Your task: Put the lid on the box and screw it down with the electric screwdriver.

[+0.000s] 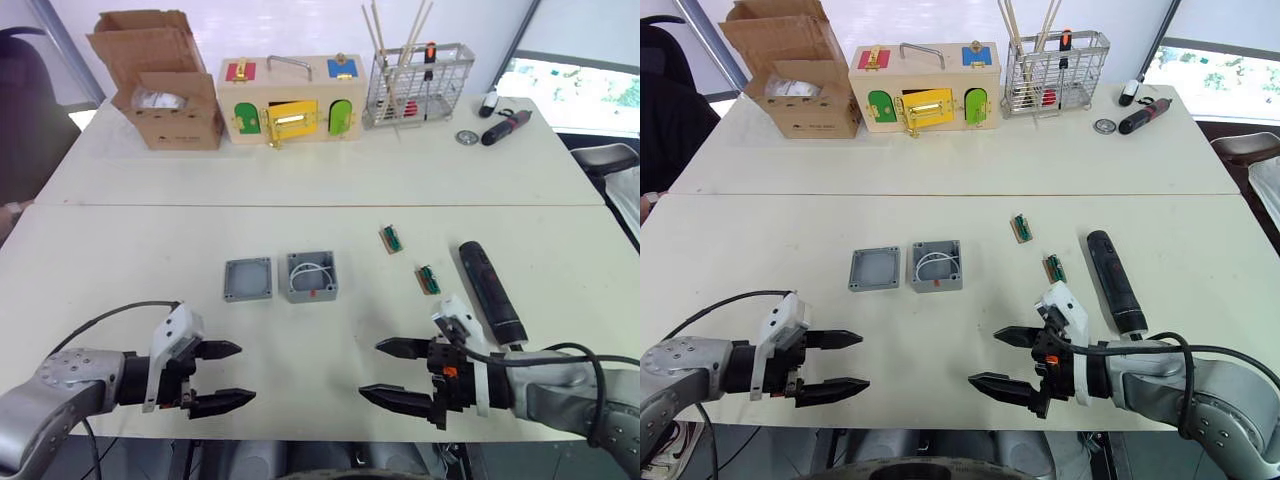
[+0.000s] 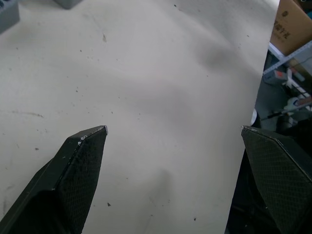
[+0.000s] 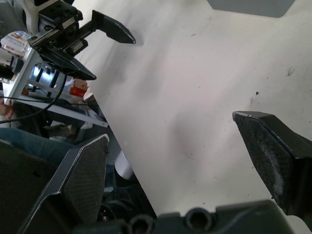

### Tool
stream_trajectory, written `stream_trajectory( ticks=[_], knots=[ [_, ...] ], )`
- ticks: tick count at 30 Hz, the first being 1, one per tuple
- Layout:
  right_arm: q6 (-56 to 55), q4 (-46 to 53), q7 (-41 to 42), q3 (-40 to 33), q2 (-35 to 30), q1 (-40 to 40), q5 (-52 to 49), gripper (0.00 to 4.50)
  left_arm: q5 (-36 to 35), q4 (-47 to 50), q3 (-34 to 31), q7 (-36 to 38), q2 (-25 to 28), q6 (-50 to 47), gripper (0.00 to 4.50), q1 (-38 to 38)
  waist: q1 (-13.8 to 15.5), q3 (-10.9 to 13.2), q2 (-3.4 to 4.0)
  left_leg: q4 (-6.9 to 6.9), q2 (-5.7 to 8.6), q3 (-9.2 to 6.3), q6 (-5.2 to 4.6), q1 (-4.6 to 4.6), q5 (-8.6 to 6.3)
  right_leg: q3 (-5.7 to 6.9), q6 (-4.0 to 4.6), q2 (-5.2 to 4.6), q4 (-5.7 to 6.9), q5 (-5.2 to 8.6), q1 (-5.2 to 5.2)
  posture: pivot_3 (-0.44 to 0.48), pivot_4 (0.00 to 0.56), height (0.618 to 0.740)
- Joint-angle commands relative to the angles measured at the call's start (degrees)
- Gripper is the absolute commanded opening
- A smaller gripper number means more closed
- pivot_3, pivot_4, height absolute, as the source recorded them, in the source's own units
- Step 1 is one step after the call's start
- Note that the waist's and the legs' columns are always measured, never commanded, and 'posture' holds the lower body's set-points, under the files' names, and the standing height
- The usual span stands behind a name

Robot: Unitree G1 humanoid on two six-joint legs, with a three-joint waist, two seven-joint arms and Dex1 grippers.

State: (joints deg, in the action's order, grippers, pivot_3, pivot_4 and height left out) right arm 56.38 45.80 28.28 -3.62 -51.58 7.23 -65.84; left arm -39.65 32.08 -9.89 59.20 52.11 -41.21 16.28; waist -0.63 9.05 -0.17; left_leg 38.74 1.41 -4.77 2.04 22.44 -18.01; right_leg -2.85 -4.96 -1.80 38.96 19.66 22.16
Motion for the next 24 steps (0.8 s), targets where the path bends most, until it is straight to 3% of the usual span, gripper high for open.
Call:
stream_trajectory(
  ticks=[1,16,20,24],
  knots=[
    [-0.4,0.7,0.3,-0.1,0.1,-0.7,-0.2,4.49,-1.5,0.4,-1.2,-0.3,-0.3,-0.5,4.5,-0.1,0.0,0.0,0.0,0.0,0.0,0.0,0.0,0.0,0.0,0.0,0.0,0.0,0.0,0.0,0.0,0.0,0.15,0.74],
    [-2.8,-0.1,1.0,-0.8,2.2,-2.1,1.0,4.49,-1.1,-0.5,-1.4,-1.6,0.1,-1.0,4.5,-1.3,0.0,0.0,0.0,0.0,0.0,0.0,0.0,0.0,0.0,0.0,0.0,0.0,0.0,0.0,0.0,0.0,0.15,0.74],
    [-2.1,-0.2,-1.6,-3.9,1.5,-3.8,-1.7,4.49,6.8,-6.0,-1.5,-2.1,4.7,2.7,4.5,-4.4,0.1,0.0,0.0,0.0,0.0,-0.03,0.01,0.0,0.0,0.02,0.0,0.02,0.03,0.0,0.02,0.0,0.15,0.74],
    [-1.0,-1.1,-7.4,-5.9,1.0,-8.0,-12.9,4.49,6.6,-13.8,0.9,0.7,7.7,2.0,4.5,-22.7,0.8,0.0,-0.11,0.09,0.0,-0.05,0.01,0.02,0.0,0.09,0.0,0.03,0.06,0.0,-0.01,0.0,0.15,0.74]
  ],
)
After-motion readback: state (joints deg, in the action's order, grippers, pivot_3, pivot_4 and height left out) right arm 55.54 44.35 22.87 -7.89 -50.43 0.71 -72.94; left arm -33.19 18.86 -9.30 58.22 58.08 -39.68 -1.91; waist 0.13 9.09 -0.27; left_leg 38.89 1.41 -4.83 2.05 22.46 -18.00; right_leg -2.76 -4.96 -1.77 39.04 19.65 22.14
